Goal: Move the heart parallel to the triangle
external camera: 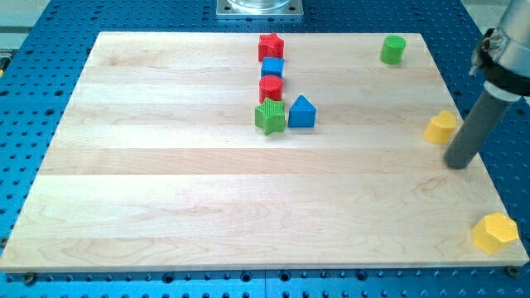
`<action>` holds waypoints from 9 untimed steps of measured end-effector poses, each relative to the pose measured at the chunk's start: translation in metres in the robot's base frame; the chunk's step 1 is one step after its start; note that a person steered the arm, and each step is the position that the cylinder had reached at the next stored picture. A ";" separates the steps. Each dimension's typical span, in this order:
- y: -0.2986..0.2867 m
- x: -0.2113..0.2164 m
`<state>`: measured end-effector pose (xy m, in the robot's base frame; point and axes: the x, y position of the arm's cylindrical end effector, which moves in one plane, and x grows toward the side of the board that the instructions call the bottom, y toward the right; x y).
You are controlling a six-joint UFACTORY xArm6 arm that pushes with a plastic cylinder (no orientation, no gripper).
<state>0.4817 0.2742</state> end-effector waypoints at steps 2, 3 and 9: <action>-0.007 -0.018; -0.046 -0.026; -0.030 0.014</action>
<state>0.4959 0.2440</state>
